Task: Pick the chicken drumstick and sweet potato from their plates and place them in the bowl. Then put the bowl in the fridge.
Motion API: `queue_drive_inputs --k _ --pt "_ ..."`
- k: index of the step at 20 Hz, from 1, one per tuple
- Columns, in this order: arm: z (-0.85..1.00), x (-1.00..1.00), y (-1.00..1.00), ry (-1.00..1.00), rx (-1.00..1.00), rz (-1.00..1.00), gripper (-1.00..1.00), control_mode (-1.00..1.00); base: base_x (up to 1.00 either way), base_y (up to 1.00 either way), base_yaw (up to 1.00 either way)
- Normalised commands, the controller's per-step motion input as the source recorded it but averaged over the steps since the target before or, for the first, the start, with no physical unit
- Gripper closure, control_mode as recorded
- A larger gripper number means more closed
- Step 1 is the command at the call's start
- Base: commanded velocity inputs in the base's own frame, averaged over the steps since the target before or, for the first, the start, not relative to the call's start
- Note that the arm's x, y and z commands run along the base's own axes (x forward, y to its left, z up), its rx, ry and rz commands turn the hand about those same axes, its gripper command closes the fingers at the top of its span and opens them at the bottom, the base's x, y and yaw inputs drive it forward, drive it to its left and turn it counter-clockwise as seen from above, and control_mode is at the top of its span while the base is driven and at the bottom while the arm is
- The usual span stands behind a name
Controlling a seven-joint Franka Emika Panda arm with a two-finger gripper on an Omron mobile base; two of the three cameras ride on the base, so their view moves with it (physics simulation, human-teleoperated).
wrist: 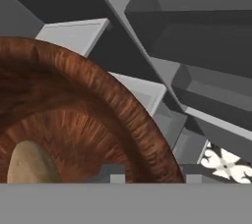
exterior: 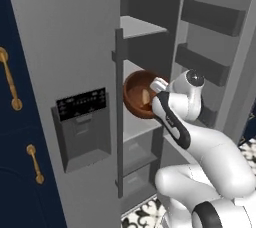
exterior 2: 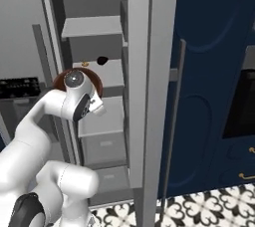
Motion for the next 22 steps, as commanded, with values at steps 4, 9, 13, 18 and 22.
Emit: queue_drive_inputs --k 4,9,13,18,22 --pt "0.00 0.00 0.00 0.00 0.00 0.00 1.00 1.00 0.00 -0.27 -0.15" --pt "0.00 0.00 0.00 0.00 0.00 0.00 1.00 1.00 -0.02 -0.42 -0.09" --pt "0.00 0.00 0.00 0.00 0.00 0.00 1.00 1.00 0.30 -0.09 0.00" --pt "0.00 0.00 0.00 0.00 0.00 0.00 1.00 1.00 0.70 0.00 -0.01" --pt "0.00 0.23 -0.01 0.00 0.00 0.00 1.00 -1.00 0.11 -0.01 0.00"
